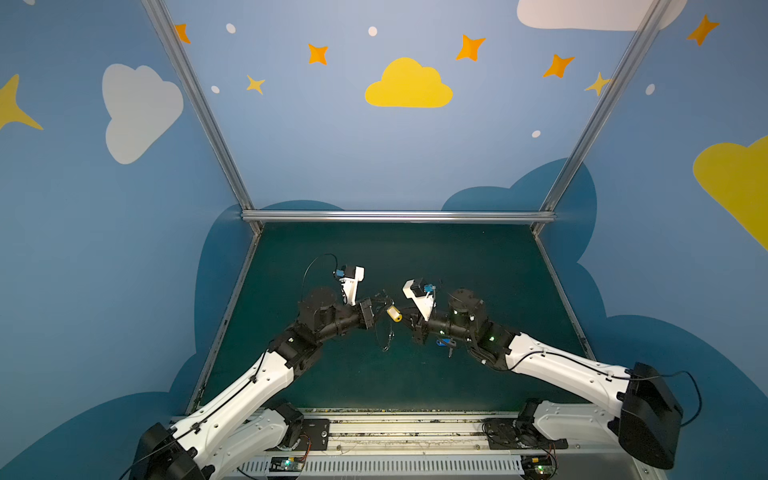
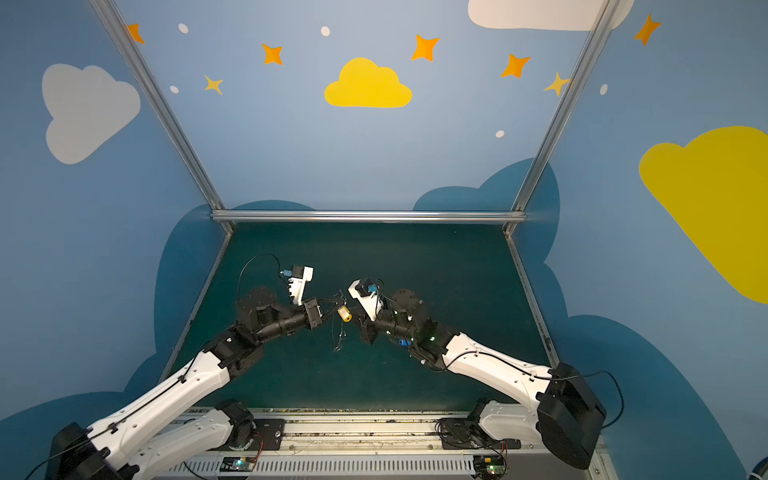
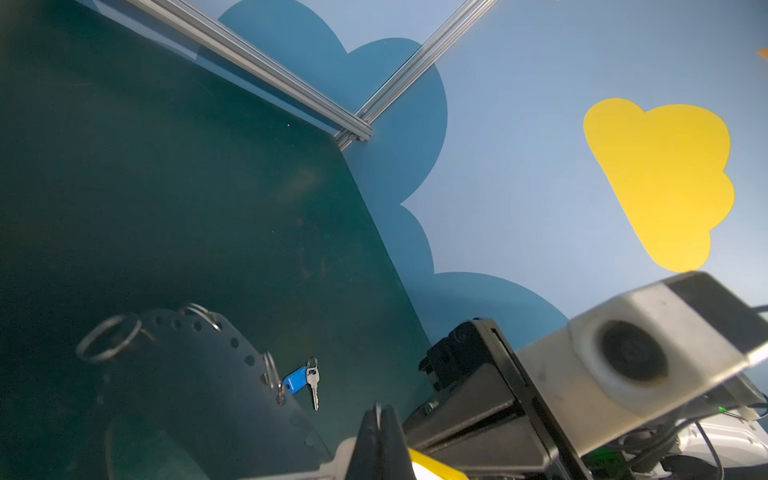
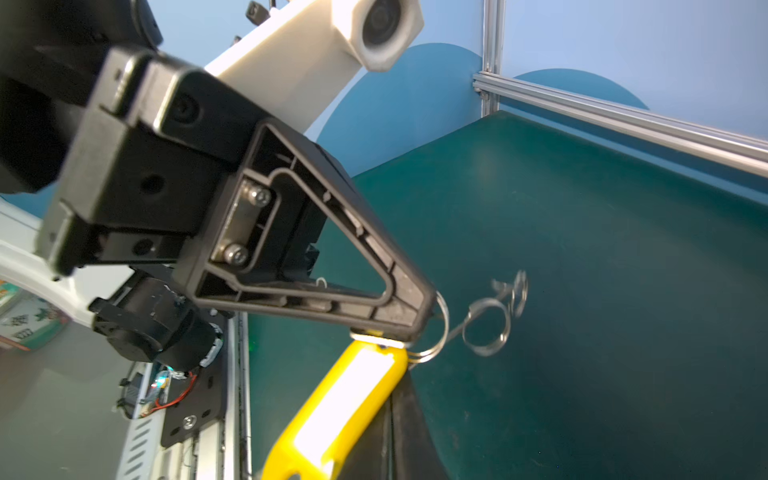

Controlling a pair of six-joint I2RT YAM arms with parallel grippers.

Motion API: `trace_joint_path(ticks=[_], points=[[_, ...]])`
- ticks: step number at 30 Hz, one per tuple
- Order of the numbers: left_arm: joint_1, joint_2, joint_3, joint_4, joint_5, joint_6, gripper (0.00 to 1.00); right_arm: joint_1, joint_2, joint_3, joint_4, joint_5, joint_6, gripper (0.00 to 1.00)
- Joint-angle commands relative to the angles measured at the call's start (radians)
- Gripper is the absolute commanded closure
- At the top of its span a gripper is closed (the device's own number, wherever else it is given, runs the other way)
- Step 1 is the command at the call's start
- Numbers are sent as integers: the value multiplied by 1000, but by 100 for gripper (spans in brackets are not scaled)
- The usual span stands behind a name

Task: Put the keys on the keyring

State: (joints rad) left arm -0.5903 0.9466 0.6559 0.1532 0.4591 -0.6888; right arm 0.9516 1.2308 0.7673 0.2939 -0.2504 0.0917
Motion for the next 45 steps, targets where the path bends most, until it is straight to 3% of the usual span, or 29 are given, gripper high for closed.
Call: trace_joint_path(ticks=[1, 10, 11, 15, 16, 18, 22, 29, 34, 40, 45], points=[[-6, 8, 5, 56, 18, -8, 96, 56, 18, 52, -8, 9, -44, 100], [-13, 22, -1, 27, 4, -19, 95, 96, 22, 68, -8, 44, -60, 100], [-14, 15, 1, 6, -6, -18, 91, 95, 17, 70, -29, 65, -72, 100], [-10, -50, 1, -96, -92, -4, 55, 95, -9, 74, -125, 167, -110, 100], [-7, -72, 2, -122, -115, 3, 52, 96, -15, 70, -140, 179, -124, 100], [9, -118, 2, -166, -144, 16, 50, 95, -30, 64, -176, 214, -146, 100], [42, -145, 14, -226, -93, 37, 52, 94, -64, 49, -196, 250, -176, 100], [44, -24, 88, -326, 62, 91, 48, 89, -85, 40, -203, 227, -218, 100], [44, 8, 92, -323, 71, 81, 44, 61, -57, 72, -241, 262, -162, 100], [37, -106, 13, -299, 12, 87, 19, 8, -46, 93, -267, 283, -66, 100], [-16, -163, -66, -249, -29, 69, 10, -14, -28, 127, -296, 318, -18, 100]])
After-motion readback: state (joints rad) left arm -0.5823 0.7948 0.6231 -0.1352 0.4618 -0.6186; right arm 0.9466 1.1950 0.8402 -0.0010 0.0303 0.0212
